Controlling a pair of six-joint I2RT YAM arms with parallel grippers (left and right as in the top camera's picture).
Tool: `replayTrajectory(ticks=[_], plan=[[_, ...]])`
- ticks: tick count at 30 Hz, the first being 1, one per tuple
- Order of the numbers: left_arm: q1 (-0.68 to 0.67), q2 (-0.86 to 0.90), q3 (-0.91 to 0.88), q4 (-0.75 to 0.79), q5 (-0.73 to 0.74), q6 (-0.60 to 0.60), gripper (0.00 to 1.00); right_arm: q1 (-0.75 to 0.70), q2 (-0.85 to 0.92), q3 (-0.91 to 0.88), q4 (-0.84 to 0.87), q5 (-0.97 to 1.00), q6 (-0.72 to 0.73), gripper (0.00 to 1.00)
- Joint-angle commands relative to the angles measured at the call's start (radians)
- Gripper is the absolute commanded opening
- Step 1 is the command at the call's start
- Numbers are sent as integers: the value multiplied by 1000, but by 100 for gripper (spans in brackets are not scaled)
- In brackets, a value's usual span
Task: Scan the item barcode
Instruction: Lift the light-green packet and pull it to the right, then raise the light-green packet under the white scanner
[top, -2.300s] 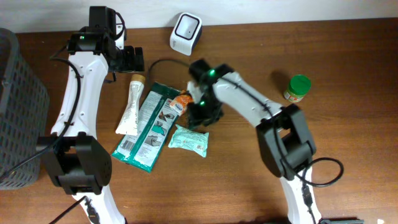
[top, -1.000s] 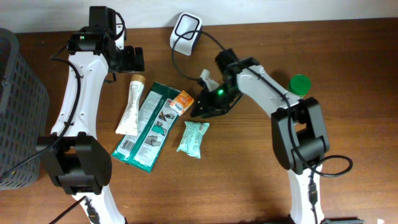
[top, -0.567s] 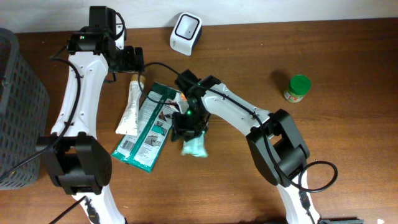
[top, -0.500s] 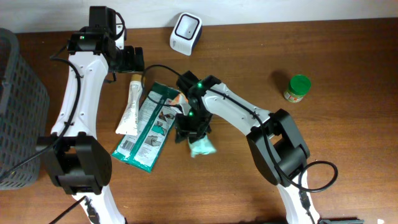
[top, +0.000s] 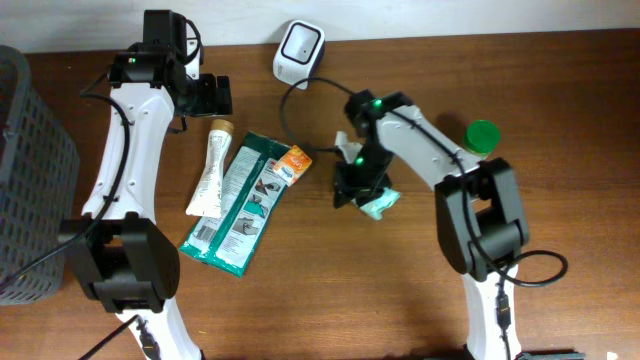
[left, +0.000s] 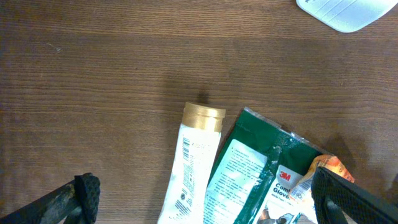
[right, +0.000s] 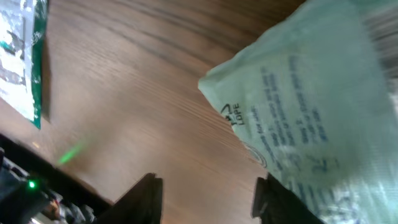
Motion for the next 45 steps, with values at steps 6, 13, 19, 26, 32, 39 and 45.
replayTrajectory(ticks=[6,13,19,26,32,39,45], plan=[[4,-28,19,1,-7,12,99,-33,-343,46,-95,146,78,45],[4,-28,19,1,-7,13,99,-106,-505,-245,41,233,290,48],[4,-28,19,1,-7,12,99,-237,-486,-623,541,20,430,48],[4,-28,19,1,-7,13,99,-210,-382,-655,678,-15,534,47],[4,-28,19,1,-7,13,99,-187,-298,-655,806,-13,581,47],[4,-28,19,1,-7,13,99,-187,-278,-655,858,-76,510,13],[4,-28,19,1,-7,12,99,-188,-300,-583,819,-270,370,4]])
